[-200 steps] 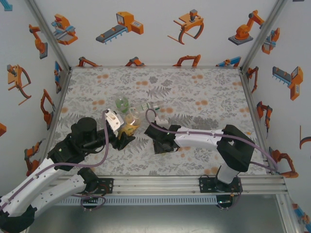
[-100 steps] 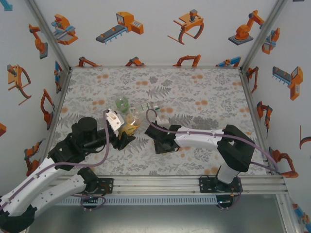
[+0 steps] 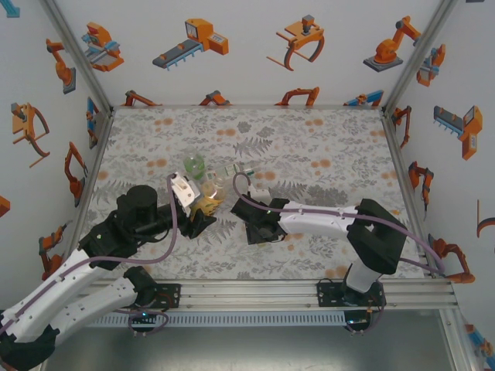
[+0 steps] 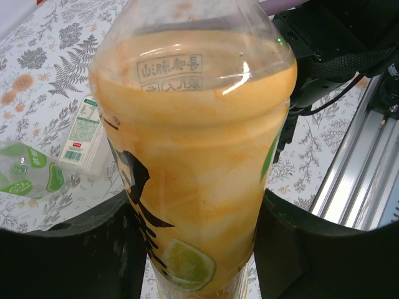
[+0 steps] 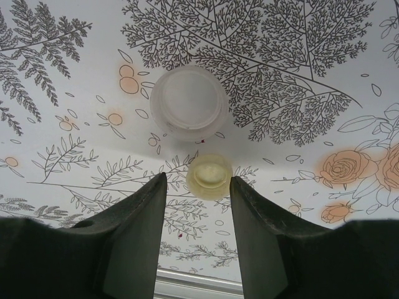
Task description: Screw on the bottle caps
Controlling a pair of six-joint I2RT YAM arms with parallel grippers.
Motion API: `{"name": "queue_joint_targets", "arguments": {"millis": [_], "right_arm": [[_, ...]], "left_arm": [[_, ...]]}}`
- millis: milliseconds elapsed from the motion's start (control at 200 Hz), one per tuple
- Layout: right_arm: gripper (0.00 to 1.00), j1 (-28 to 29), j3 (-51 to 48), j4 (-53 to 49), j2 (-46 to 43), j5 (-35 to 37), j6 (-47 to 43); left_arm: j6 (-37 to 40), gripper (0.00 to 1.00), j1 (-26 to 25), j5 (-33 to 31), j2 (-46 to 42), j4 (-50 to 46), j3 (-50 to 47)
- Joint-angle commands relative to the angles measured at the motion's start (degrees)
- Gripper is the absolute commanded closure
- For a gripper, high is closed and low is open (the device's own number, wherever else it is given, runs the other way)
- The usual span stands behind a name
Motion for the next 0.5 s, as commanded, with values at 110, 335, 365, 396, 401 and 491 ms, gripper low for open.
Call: {"name": "queue_joint_targets", "arguments": {"millis": [110, 335, 365, 396, 401, 491], "right_arm": [[0.55, -0.6, -1.0, 0.0, 2.2, -0.9, 1.6], [0.59, -1.6, -2.1, 0.6, 2.5, -1.8, 2.5], [0.59, -1.6, -2.1, 0.6, 2.3, -1.9, 2.4], [0.59, -1.6, -2.1, 0.6, 1.9, -1.9, 2.3], [0.59, -1.6, -2.1, 0.6, 1.8, -1.9, 2.2], [0.59, -1.6, -1.3, 0.0, -0.3, -1.5, 1.7]], "left_arm": [[-0.5, 1.00, 0.4, 0.1, -0.5, 1.4, -0.1], [-0.6, 1.00, 0.4, -0.1, -0.8, 1.0, -0.4], [-0.6, 1.00, 0.4, -0.1, -0.9, 1.0, -0.4], [-0.5, 1.00, 0.3, -0.2, -1.0, 0.9, -0.3], [-0.5, 1.00, 0.3, -0.2, -1.0, 0.9, -0.4], [-0.5, 1.00, 0.4, -0.3, -1.2, 0.8, -0.4]]}}
